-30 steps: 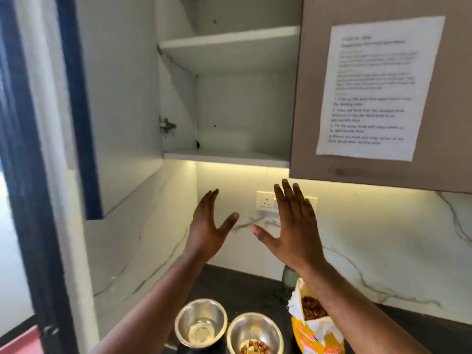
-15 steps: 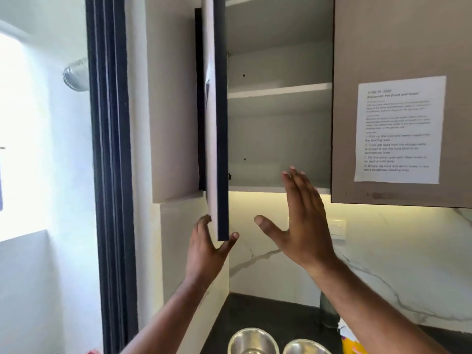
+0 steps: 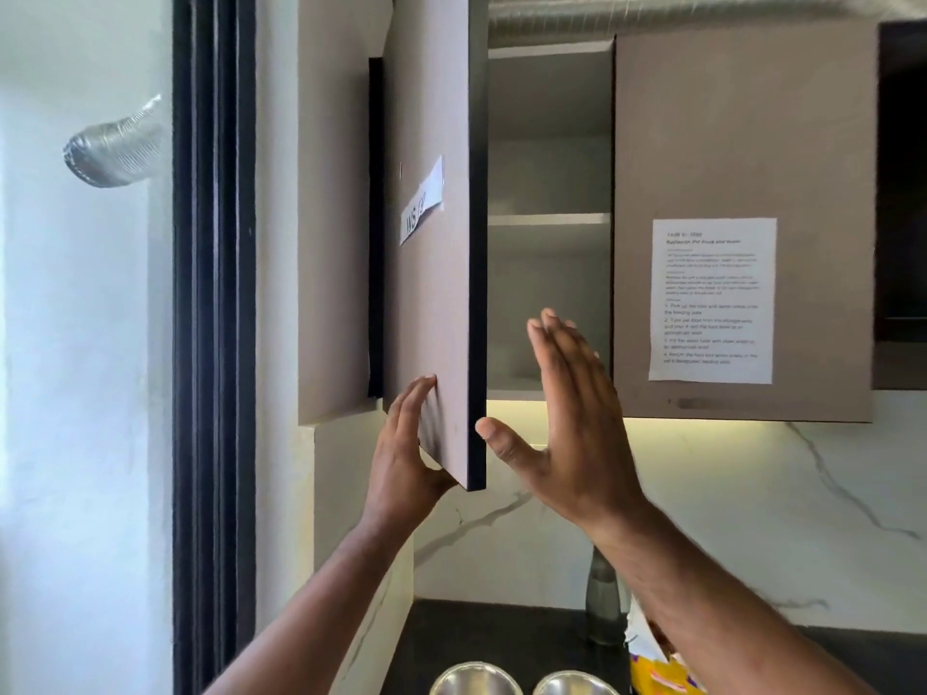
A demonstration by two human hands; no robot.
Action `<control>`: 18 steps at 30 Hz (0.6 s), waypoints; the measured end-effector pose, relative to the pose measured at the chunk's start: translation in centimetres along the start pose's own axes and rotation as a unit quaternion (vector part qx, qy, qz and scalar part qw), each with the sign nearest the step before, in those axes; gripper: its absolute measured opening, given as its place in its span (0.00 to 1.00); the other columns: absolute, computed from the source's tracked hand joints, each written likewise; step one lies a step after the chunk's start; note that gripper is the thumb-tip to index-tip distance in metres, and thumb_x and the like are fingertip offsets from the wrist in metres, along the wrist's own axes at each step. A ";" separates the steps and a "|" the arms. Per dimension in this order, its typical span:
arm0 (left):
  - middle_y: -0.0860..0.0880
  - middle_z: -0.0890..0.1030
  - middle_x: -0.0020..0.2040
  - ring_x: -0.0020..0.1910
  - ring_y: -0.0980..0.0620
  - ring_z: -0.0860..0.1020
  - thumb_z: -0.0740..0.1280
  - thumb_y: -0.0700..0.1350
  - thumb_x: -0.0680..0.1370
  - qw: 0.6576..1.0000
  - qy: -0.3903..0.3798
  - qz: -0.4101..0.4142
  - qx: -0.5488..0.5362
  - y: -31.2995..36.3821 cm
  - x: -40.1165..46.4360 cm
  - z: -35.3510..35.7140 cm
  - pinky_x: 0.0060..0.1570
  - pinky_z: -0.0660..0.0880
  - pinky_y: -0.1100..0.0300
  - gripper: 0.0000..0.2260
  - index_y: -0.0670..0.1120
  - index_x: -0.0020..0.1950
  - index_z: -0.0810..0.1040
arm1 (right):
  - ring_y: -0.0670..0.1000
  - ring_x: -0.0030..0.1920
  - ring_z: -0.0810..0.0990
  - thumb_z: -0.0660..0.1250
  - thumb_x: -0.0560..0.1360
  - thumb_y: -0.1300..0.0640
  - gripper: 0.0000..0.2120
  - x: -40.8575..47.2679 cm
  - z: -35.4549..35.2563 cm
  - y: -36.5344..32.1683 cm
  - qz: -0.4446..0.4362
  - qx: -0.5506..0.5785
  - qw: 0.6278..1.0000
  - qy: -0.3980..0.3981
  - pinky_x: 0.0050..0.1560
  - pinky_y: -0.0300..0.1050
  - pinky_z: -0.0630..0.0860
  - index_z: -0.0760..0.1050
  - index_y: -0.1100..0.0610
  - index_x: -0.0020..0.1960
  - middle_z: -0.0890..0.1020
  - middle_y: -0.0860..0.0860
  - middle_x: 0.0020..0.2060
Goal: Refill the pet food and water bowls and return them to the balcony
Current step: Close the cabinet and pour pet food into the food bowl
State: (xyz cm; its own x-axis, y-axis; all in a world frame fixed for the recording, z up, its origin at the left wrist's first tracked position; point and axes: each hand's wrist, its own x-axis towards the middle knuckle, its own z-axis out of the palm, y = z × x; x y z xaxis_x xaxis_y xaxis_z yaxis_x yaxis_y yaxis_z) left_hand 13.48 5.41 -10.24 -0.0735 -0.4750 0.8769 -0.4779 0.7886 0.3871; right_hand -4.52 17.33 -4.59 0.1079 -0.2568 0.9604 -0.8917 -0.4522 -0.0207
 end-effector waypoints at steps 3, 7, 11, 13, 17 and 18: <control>0.64 0.57 0.79 0.78 0.51 0.63 0.83 0.42 0.63 1.000 0.001 0.005 -0.005 0.5 0.1 1.0 0.66 0.76 0.40 0.56 0.68 0.79 0.53 | 0.50 0.84 0.50 0.61 0.75 0.30 0.46 0.0 -0.2 0.0 -0.004 -0.009 1.000 -0.005 0.79 0.63 0.60 0.53 0.54 0.84 0.54 0.51 0.84; 0.56 0.58 0.81 0.77 0.49 0.63 0.84 0.51 0.65 0.999 0.019 0.019 0.031 1.8 0.6 3.6 0.69 0.73 0.46 0.52 0.64 0.80 0.55 | 0.52 0.84 0.50 0.62 0.77 0.31 0.45 0.0 -0.1 1.0 -0.016 -0.041 0.999 -0.009 0.81 0.56 0.59 0.53 0.53 0.84 0.53 0.51 0.84; 0.54 0.59 0.81 0.76 0.46 0.63 0.83 0.54 0.66 0.998 0.035 0.011 0.057 2.7 1.3 7.1 0.67 0.74 0.47 0.51 0.64 0.79 0.55 | 0.54 0.84 0.51 0.61 0.78 0.33 0.41 -0.2 0.6 3.7 -0.020 -0.101 0.994 -0.027 0.79 0.54 0.60 0.54 0.50 0.84 0.52 0.51 0.84; 0.54 0.58 0.81 0.76 0.46 0.62 0.82 0.57 0.66 0.997 0.036 0.008 0.072 2.8 1.8 9.0 0.66 0.75 0.46 0.51 0.65 0.79 0.54 | 0.56 0.84 0.52 0.63 0.78 0.35 0.40 -0.4 1.1 5.9 -0.015 -0.136 0.990 -0.043 0.79 0.56 0.61 0.54 0.49 0.84 0.50 0.51 0.84; 0.53 0.58 0.81 0.75 0.46 0.62 0.79 0.64 0.66 0.994 0.026 0.013 0.106 2.3 3.2 12.7 0.65 0.75 0.45 0.50 0.64 0.80 0.53 | 0.58 0.83 0.52 0.71 0.77 0.41 0.42 -1.0 2.3 11.4 0.007 -0.204 0.977 -0.061 0.78 0.58 0.64 0.56 0.50 0.84 0.50 0.51 0.84; 0.54 0.58 0.81 0.75 0.46 0.61 0.78 0.65 0.65 0.994 0.022 0.015 0.110 2.0 3.6 13.6 0.65 0.75 0.45 0.50 0.65 0.80 0.52 | 0.58 0.83 0.52 0.71 0.77 0.42 0.42 -1.1 2.6 12.9 0.017 -0.217 0.974 -0.065 0.78 0.58 0.64 0.56 0.50 0.84 0.50 0.50 0.84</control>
State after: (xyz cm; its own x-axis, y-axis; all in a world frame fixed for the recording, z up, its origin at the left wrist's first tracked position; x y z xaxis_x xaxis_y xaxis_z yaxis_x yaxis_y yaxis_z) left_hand 0.34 0.00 -10.18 -0.0547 -0.4318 0.9003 -0.6556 0.6956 0.2938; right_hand -14.94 9.54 -6.66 0.1054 -0.3839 0.9173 -0.9944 -0.0458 0.0952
